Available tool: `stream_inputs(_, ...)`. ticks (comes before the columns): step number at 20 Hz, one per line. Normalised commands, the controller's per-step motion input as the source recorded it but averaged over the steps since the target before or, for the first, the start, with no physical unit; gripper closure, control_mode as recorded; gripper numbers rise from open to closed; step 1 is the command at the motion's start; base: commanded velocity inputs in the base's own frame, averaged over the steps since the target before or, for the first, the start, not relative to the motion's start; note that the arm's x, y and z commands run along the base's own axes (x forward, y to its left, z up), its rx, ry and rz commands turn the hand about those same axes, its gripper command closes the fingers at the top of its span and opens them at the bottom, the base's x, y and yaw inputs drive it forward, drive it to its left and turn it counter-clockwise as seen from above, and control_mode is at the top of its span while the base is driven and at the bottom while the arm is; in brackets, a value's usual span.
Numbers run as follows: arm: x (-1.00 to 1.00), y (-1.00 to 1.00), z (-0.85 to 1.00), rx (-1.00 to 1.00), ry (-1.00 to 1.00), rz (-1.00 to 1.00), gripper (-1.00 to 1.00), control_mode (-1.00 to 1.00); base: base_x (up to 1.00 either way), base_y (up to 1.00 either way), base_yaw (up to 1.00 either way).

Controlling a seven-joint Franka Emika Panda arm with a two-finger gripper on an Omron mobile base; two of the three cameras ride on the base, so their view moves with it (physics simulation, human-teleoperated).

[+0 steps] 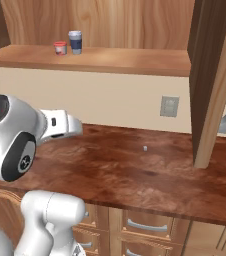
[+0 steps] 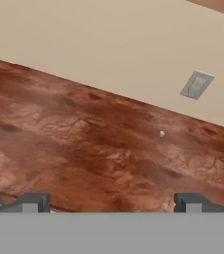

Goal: Pick the jam and bar from the counter and place them in the cabinets closest to them.

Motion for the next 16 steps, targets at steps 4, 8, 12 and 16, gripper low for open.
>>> stream_inputs(4,0.00,0.00,0.00,0.00,0.00,0.00,-1.00,-1.00,0.00,0.00,0.00)
stream_inputs(8,0.00,0.00,0.00,0.00,0.00,0.00,-1.00,1.00,-0.03,0.00,0.00)
stream_inputs(12,0.00,0.00,0.00,0.00,0.00,0.00,-1.00,1.00,-0.56,-0.22,0.00)
stream_inputs(16,0.00,0.00,0.00,0.00,0.00,0.00,-1.00,1.00,-0.73,-0.35,0.00)
